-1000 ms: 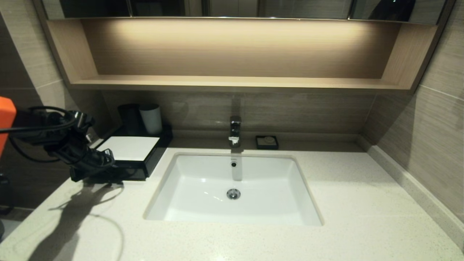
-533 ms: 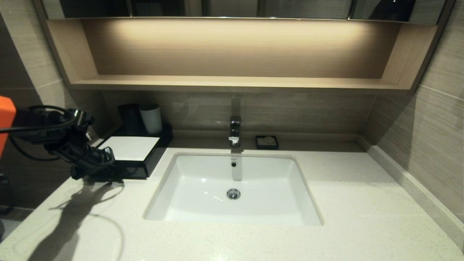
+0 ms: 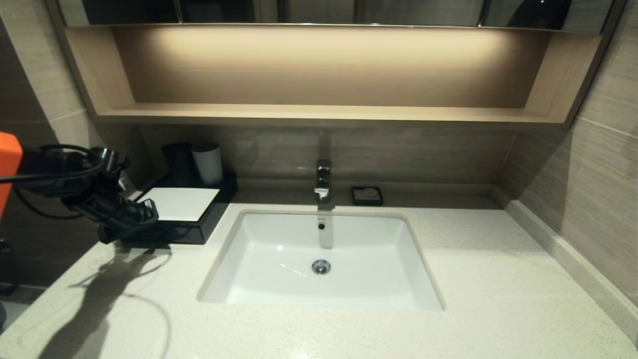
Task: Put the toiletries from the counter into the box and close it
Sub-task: Close the drawer
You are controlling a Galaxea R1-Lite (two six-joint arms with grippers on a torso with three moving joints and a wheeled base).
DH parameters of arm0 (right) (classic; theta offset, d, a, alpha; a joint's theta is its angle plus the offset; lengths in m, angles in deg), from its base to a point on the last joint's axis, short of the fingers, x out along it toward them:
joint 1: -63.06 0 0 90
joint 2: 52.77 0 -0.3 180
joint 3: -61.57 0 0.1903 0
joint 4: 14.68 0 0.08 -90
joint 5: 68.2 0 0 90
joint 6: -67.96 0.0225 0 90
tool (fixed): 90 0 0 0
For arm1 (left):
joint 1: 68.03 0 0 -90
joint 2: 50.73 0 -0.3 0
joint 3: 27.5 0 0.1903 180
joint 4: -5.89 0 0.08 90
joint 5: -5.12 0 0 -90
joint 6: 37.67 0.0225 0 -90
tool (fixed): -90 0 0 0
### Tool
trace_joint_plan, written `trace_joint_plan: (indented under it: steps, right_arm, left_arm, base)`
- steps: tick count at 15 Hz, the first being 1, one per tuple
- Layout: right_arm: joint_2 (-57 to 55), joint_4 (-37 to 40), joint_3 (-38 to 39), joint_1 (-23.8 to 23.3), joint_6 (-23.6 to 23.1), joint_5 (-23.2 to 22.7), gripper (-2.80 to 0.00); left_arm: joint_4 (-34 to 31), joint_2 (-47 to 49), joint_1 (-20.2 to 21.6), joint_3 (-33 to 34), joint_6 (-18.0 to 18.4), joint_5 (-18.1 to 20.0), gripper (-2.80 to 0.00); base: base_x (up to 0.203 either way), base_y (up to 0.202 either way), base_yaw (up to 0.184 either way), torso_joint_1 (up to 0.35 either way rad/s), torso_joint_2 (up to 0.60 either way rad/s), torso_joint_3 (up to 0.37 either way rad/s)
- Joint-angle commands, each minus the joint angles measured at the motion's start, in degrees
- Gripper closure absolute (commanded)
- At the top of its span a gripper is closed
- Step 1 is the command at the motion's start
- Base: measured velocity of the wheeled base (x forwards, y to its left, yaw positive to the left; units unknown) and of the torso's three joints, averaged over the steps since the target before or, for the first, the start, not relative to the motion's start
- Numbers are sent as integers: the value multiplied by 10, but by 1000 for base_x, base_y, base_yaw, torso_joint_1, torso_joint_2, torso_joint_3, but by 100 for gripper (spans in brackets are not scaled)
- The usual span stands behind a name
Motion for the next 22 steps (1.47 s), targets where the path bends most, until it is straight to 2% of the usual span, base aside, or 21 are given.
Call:
trace_joint_plan:
  steps: [1,14,22]
  right_arm:
    - [0,0,0,0,0,0,0]
    - [-1,0,0,0,0,0,0]
    - [-1,0,0,0,0,0,0]
  left_arm:
    - [-1,4,0,-5,-1,0,0]
    - [2,-13,0,1,-8,3,0]
    - [-3,-97,2,107,-2,0,0]
  base:
    - [0,0,0,0,0,0]
    - [0,0,0,0,0,0]
    - [0,0,0,0,0,0]
